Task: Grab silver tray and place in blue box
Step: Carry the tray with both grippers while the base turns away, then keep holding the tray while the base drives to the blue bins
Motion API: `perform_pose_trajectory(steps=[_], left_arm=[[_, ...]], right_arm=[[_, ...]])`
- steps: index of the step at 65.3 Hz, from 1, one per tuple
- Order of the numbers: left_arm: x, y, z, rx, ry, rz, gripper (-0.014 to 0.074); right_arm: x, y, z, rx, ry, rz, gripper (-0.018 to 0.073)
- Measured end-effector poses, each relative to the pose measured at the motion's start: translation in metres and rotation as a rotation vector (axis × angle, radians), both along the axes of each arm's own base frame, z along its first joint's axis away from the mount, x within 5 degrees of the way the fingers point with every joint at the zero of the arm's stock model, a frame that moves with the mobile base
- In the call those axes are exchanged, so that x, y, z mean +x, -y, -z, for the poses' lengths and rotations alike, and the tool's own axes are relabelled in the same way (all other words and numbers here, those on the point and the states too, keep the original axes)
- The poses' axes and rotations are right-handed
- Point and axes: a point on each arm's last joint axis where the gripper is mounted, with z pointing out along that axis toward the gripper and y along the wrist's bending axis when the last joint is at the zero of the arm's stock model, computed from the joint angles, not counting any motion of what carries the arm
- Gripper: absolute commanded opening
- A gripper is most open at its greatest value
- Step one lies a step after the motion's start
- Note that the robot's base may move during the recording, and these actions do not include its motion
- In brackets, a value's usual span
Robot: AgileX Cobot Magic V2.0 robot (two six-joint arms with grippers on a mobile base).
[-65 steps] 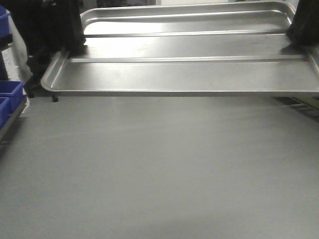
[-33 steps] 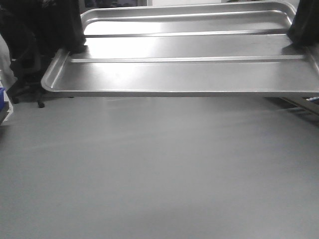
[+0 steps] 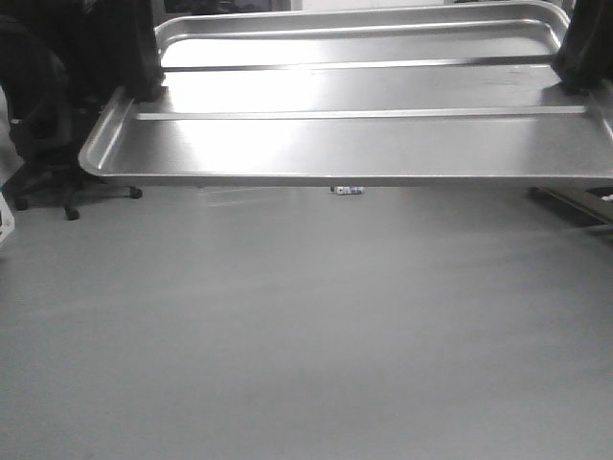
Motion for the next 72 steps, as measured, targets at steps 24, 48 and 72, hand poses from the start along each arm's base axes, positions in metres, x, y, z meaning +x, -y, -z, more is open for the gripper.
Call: perform_pose_trajectory(steps=[24,48,72], left_arm=[[0.0,0.0,0.0,0.0,0.0,0.0,-0.0105],[-0.0003,0.0007,0.0006,-0.005,-0.008,0.0,-0.0105],[-0.0015,0.0015,0.0009,-0.014,-0.022,-0.001,-0.0105]], right_arm=[[0.0,0.0,0.0,0.0,0.0,0.0,0.0056],[-0.0006,0.0003,0.0004,-0.003,-0.008,0.001,0.0056],[-0.0013,0.001,0.0009,-0.011,-0.017,0.003,0.0056]])
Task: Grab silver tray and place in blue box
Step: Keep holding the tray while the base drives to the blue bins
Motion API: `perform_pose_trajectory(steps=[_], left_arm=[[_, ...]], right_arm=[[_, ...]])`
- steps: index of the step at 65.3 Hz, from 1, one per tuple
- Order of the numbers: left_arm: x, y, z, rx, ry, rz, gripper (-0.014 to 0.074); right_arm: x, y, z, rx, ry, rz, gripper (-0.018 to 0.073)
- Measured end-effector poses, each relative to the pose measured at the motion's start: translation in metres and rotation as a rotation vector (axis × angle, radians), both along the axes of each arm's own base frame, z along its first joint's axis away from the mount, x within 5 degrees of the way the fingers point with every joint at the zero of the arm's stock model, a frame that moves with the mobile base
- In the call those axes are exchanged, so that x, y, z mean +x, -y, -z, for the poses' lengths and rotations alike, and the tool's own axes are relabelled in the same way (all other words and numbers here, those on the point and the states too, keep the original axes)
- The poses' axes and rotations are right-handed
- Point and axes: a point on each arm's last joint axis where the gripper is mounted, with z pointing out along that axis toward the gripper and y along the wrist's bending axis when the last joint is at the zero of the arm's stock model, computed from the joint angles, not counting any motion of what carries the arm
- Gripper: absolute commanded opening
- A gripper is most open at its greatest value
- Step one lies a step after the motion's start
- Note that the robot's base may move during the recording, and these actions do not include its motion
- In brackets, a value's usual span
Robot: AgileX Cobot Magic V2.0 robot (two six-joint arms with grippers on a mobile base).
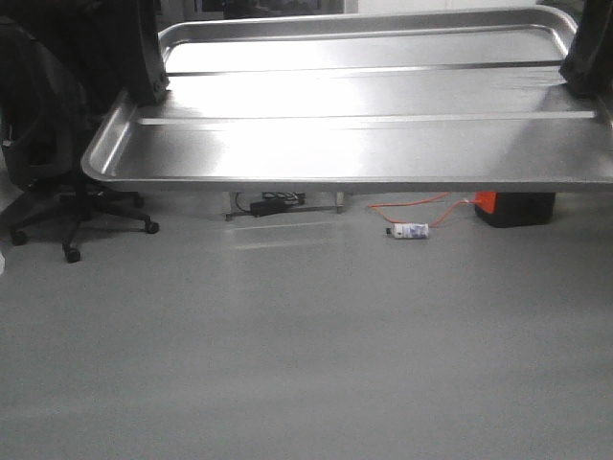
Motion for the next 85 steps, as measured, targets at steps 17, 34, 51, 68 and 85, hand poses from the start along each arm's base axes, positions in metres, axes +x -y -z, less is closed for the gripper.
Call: perform_pose_trajectory(steps=[17,34,51,68,85], left_arm=[[-0.0003,0.0,0.0001,0.0,-0.003,0.0,-0.0105],[-0.0004,0.0,0.0001,-0.001,-0.005,0.0,-0.0105],[-0.0004,0.0,0.0001,-0.001,-0.005,0.0,-0.0105],[-0.0004,0.0001,0.0001,-0.001,-0.005,0.0,-0.0105],[-0.0002,0.0003,0.0004,0.0,-0.006,0.0,-0.0105]], right_arm=[[0.0,0.0,0.0,0.0,0.0,0.0,0.0056],[0.0,0.0,0.0,0.0,0.0,0.0,0.0056],[-0.0001,0.0001,0.0001,-0.001,-0.002,0.0,0.0056],[-0.0001,0.0001,0.0001,-0.001,-0.002,0.0,0.0056],[-0.0001,0.0001,0.0001,-0.001,-0.002,0.0,0.0056]])
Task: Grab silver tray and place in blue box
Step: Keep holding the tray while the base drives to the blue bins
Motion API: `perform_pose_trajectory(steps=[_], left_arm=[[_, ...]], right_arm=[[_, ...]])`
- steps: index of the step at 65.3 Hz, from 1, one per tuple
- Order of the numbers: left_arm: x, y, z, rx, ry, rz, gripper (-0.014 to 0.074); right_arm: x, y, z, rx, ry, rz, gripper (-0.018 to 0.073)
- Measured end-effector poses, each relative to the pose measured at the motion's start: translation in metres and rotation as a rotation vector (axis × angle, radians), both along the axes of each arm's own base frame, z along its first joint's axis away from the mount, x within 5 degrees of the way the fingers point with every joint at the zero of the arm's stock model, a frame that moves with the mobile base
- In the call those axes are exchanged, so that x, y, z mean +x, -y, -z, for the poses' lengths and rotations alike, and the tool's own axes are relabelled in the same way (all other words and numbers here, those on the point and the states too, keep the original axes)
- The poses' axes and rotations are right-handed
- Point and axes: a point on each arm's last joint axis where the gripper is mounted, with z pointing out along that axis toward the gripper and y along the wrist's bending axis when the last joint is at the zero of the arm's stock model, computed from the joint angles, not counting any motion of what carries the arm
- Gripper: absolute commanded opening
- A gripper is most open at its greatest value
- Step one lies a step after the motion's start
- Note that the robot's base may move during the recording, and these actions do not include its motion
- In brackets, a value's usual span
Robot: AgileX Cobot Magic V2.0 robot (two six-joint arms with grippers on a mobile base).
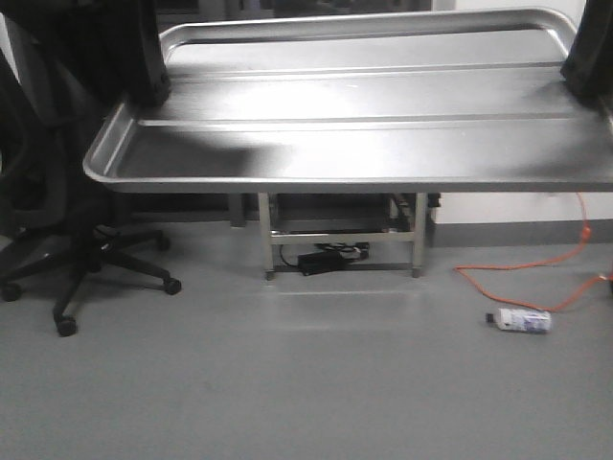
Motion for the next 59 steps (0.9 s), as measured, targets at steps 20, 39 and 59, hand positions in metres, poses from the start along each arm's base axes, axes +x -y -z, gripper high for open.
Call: perform_pose_trajectory(steps=[20,39,59], left_arm=[[0.0001,0.0001,-0.0001,-0.001,0.001,0.0,-0.0105],[0.0001,0.0001,-0.0001,-0.001,0.001,0.0,-0.0105],[0.0001,0.0001,-0.0001,-0.001,0.001,0.0,-0.0105]], right_arm=[[0.0,0.0,0.0,0.0,0.0,0.0,0.0056],[0.0,0.0,0.0,0.0,0.0,0.0,0.0056],[0.0,0.0,0.0,0.0,0.0,0.0,0.0056]])
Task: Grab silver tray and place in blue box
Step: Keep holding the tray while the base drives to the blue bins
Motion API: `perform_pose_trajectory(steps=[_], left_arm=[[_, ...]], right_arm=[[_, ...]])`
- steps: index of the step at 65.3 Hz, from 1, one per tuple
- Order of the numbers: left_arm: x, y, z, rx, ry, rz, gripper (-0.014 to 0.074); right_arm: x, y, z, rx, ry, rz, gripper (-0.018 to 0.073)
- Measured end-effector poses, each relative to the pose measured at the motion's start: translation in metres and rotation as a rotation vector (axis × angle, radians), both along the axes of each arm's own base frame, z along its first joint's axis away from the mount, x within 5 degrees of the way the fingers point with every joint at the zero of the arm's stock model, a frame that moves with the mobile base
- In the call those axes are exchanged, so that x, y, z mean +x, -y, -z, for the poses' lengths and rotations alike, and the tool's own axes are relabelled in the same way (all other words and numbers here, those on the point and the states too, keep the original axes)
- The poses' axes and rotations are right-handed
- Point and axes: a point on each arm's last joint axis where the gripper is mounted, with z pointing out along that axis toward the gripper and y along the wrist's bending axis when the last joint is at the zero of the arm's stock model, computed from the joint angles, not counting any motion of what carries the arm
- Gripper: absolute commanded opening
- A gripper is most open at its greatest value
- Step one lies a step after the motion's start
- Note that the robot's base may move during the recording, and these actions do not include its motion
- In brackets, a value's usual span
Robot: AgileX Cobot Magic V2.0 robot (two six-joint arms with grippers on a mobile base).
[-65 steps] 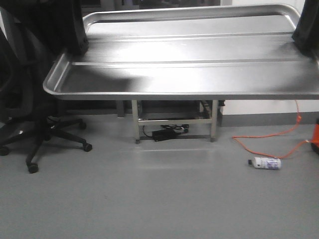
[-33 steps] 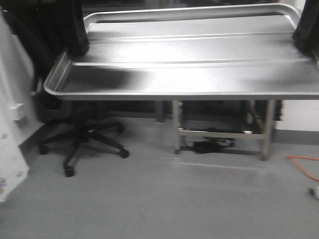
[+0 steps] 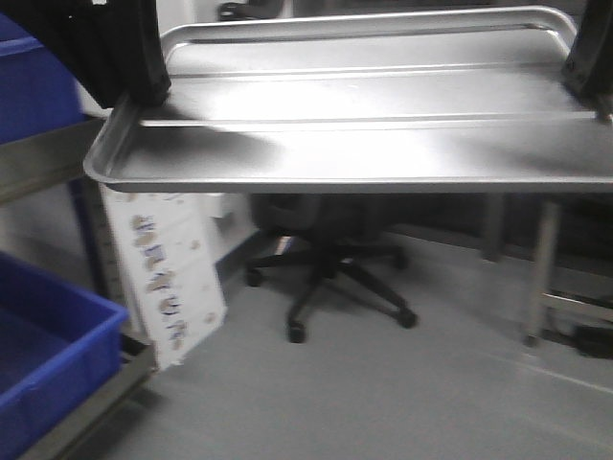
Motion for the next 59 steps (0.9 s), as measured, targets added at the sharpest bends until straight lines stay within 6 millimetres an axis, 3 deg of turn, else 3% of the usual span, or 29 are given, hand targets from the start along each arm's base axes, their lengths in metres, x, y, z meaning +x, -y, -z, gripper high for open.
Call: perform_pose_trajectory(steps=[59], left_arm=[[0.0,0.0,0.0,0.0,0.0,0.0,-0.0105]], right_arm=[[0.0,0.0,0.0,0.0,0.0,0.0,0.0056]])
